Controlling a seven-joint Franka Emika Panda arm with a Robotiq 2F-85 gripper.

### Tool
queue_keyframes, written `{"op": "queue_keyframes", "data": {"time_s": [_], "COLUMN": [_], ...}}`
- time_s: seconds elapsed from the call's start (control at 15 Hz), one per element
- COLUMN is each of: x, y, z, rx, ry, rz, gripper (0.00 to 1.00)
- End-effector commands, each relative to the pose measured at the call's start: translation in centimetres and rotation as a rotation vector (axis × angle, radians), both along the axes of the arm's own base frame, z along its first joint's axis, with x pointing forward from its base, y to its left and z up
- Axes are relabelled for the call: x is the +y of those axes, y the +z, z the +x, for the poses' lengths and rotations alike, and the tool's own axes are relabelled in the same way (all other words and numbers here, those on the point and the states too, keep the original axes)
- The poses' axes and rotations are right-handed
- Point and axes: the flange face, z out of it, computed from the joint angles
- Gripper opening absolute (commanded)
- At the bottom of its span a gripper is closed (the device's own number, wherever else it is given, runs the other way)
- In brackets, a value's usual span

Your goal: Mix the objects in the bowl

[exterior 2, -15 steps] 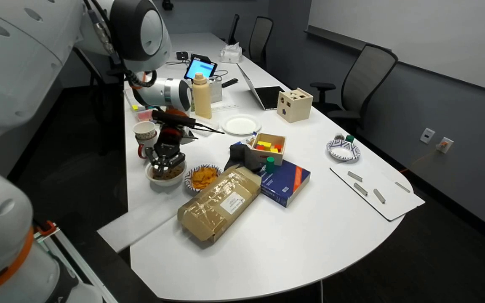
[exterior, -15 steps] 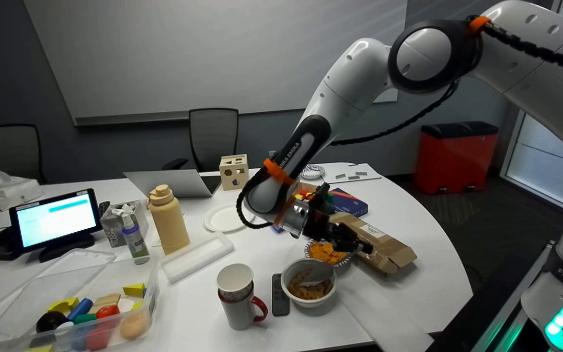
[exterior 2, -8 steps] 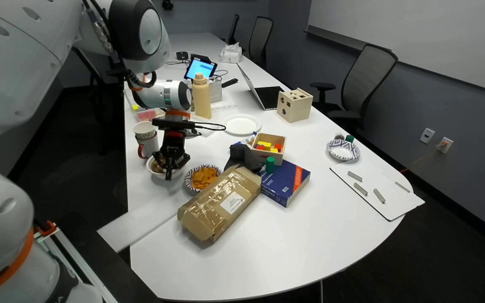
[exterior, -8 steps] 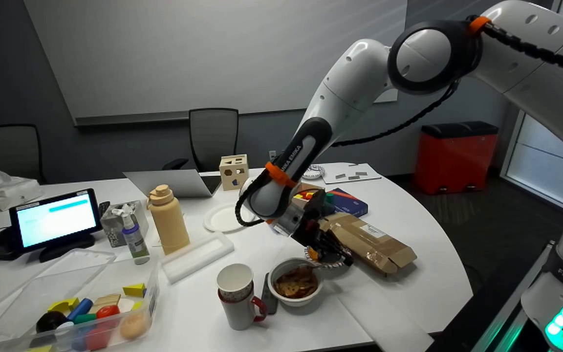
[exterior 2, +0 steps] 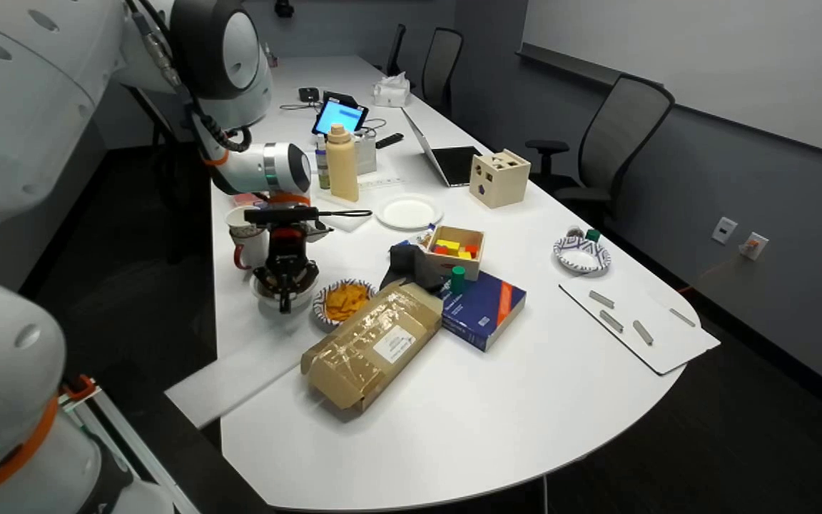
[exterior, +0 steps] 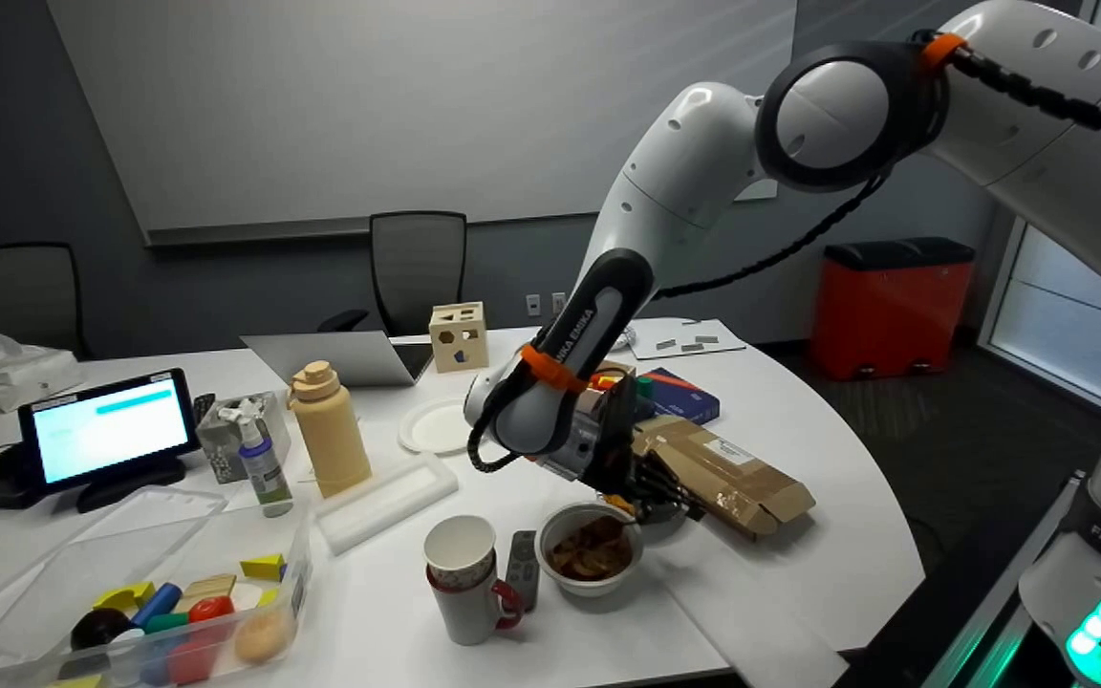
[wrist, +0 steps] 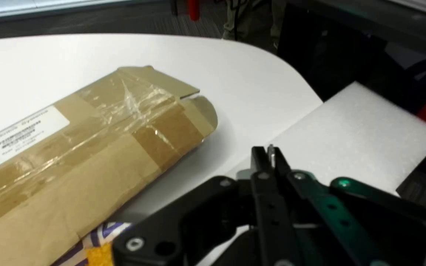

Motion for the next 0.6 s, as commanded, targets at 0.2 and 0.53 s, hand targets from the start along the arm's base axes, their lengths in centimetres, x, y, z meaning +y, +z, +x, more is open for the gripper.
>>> {"op": "queue_keyframes", "data": {"time_s": [0.2,0.53], "x": [-1.52,-1.77], "y": [0.08,0.19], "z": [-2.18,-1.79], "rx": [0.277,0.431], "ry": [-0.004,-0.038], "rz": [-0.114,-0.001], "gripper": [0.01,0.01]}}
